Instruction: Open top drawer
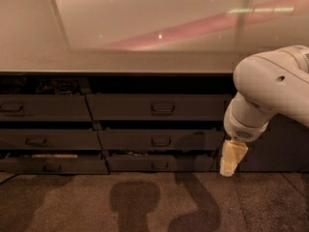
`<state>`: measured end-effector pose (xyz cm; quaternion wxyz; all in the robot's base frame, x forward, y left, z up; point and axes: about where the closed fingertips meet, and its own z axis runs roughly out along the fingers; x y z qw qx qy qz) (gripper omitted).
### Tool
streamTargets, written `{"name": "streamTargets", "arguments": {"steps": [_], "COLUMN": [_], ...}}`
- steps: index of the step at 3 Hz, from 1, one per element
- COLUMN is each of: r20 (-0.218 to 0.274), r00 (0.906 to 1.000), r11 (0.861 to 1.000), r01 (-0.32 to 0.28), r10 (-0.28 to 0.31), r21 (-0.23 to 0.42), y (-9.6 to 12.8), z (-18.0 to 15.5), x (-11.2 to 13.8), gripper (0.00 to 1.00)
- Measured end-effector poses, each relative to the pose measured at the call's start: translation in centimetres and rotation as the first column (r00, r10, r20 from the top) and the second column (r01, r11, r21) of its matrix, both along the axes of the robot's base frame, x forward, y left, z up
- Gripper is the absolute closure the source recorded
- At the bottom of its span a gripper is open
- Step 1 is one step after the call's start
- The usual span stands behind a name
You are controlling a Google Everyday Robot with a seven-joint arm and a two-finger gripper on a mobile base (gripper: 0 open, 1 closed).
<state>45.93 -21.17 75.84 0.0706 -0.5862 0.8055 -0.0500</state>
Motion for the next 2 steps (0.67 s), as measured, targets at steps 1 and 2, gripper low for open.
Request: {"name": "streamTargets", "arguments": {"steps": [1,2], "r20": [0.047,0.204], "r00": [0.9989,0.9788], "r11": [0.998,0.979], "r01": [0.011,0.026], "r10": [-0.008,0.016], "r21": [-0.066,-0.201], "y": [0.7,1.7], "z": [0.7,1.9], "x": [-2.3,-4.7], "gripper": [0.00,0.00]}}
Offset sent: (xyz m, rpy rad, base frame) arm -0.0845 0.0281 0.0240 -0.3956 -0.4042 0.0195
